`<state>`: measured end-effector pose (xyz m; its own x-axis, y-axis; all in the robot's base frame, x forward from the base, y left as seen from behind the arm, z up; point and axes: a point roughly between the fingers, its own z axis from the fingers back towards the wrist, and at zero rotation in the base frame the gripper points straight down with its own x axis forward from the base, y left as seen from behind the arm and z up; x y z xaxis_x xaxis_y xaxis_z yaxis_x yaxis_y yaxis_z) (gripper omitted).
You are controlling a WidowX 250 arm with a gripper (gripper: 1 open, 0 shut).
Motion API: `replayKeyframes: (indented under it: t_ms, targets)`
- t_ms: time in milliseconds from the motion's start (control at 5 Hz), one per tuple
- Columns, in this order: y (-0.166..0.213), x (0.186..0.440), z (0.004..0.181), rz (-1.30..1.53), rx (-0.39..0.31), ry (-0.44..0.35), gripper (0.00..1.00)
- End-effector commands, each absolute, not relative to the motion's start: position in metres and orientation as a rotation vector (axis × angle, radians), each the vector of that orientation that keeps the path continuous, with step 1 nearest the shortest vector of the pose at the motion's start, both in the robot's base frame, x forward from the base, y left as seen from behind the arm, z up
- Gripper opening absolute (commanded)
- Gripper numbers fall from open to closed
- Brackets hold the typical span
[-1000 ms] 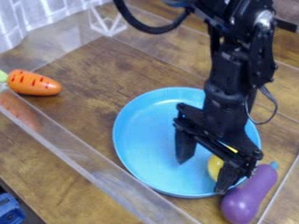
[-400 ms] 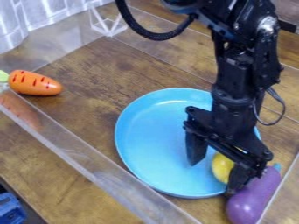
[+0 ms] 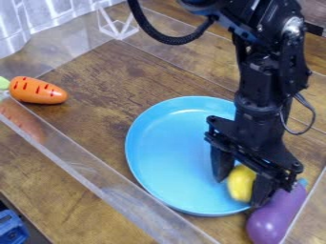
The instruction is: Remove the lemon from the blue tray and put it on the table
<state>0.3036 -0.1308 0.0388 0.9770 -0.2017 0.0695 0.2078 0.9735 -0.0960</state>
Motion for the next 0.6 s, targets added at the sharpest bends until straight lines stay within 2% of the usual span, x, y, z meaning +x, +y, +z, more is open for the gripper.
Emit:
replayKeyframes:
  t_ms: [0, 400]
  targets:
    - [-0.1432, 0.3065, 0.0493, -0.222, -0.13, -0.102, 1.0]
    - [-0.1485, 0.3048, 0.0539, -0.202, -0.145, -0.112, 1.0]
